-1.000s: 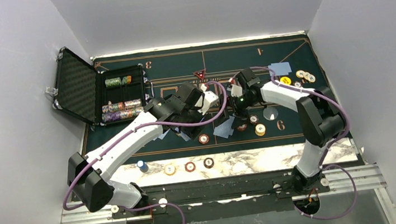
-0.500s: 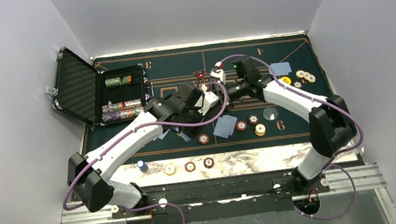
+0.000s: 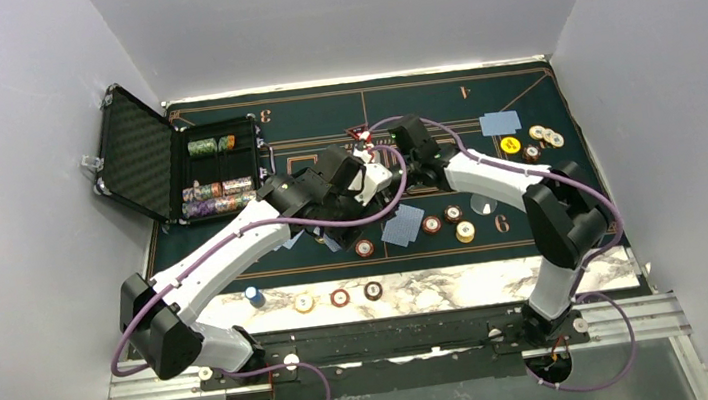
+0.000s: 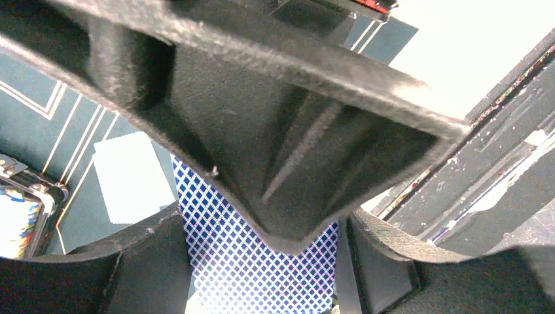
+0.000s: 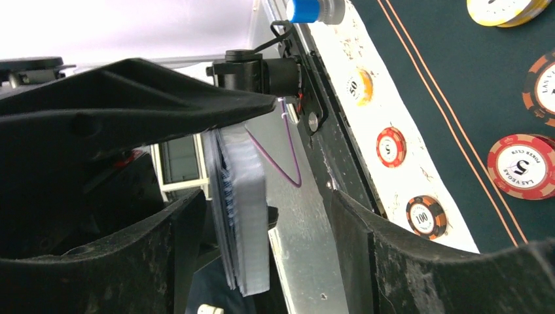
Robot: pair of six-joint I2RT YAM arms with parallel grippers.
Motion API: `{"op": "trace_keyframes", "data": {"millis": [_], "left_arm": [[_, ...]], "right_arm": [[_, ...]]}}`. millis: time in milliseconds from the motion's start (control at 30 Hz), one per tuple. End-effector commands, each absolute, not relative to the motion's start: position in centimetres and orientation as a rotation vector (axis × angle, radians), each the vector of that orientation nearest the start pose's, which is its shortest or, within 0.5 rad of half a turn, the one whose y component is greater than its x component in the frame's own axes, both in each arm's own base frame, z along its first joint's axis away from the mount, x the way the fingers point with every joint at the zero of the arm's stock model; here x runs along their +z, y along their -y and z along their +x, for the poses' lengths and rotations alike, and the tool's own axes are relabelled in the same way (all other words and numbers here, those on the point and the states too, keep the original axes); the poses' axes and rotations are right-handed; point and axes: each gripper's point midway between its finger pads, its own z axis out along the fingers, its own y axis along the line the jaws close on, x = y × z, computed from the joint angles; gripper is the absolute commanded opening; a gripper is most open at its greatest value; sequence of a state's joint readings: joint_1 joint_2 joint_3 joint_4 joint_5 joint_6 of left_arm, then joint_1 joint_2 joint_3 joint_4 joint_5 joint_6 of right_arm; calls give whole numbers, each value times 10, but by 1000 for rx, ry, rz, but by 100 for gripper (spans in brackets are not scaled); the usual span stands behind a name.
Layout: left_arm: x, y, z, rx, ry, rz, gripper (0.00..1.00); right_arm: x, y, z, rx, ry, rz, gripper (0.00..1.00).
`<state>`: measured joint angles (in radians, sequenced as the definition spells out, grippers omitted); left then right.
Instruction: Distribute texas hold em gaming equipment
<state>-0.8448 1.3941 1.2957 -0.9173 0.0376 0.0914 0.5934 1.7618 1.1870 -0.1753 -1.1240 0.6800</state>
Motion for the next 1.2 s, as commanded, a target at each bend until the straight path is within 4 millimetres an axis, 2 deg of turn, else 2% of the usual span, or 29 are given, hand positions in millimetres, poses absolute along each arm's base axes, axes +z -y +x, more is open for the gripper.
{"op": "trace_keyframes", "data": {"millis": [0, 67, 167, 433, 700, 933, 1033, 1167], "left_arm": [[198, 250, 214, -368, -2255, 1185, 0], [198, 251, 214, -368, -2255, 1182, 0], [198, 250, 213, -368, -2258, 1179, 0], [198, 249, 213, -364, -2260, 1179, 0], [197, 248, 212, -364, -2262, 1180, 0], [196, 248, 212, -360, -2263, 1183, 0], [195, 247, 212, -357, -2266, 1185, 0], [195, 246, 212, -353, -2272, 1183, 0]], "right_arm": [[169, -352, 224, 1789, -2535, -606, 68], [161, -347, 226, 1731, -2576, -595, 63], [159, -342, 232, 1667, -2584, -585, 60], [161, -334, 239, 1630, -2583, -575, 52], [166, -327, 248, 1606, -2568, -552, 49], [176, -322, 253, 1619, -2533, -554, 50], [184, -317, 255, 1639, -2516, -550, 58], [208, -298, 255, 1722, -2430, -515, 65]]}}
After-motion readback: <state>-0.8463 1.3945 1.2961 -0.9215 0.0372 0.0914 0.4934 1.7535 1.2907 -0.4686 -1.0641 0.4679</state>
